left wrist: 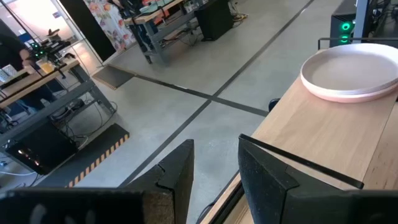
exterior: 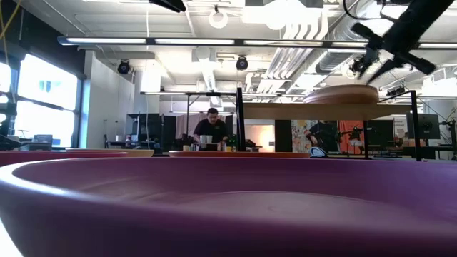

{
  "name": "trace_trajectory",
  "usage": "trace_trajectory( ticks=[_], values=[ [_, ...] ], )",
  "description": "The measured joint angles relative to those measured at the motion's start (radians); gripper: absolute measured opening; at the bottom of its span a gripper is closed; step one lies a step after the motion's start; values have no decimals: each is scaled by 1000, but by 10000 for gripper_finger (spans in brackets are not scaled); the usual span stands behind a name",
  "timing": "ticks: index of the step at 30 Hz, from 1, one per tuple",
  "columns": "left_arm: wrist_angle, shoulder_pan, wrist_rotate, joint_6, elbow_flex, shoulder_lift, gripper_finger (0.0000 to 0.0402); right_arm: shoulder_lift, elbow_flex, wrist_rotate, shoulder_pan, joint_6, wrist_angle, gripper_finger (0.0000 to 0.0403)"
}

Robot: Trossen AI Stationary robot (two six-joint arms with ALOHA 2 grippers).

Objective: Place and stack plates onto a shelf
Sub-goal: Stack the gray plate on top of the light yellow plate on the shelf

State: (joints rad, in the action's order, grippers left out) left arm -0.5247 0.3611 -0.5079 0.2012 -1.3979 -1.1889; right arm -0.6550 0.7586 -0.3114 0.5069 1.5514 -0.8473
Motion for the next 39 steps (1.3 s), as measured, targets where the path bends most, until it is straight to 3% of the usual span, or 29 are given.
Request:
trace_trajectory(
  ticks=[8, 15, 21, 29, 34, 39],
  values=[
    [9, 0, 0, -18, -1, 0, 115, -7, 1, -58, -13, -132, 212, 74],
    [12, 0, 0, -25, -1, 0, 115, -82, 1, -90, 51, -326, 405, 74],
    [31, 0, 0, -32, -1, 0, 115, -212, 1, 48, 83, -425, 611, 74],
    [34, 0, -11, -67, -1, 0, 115, -377, 1, 289, 72, -381, 728, 74],
    [39, 2, -29, -67, -1, 0, 115, -386, 21, 305, 36, -390, 756, 74],
    [56, 18, -29, -68, -1, 0, 115, -386, 151, 309, 13, -515, 650, 74]
  ],
)
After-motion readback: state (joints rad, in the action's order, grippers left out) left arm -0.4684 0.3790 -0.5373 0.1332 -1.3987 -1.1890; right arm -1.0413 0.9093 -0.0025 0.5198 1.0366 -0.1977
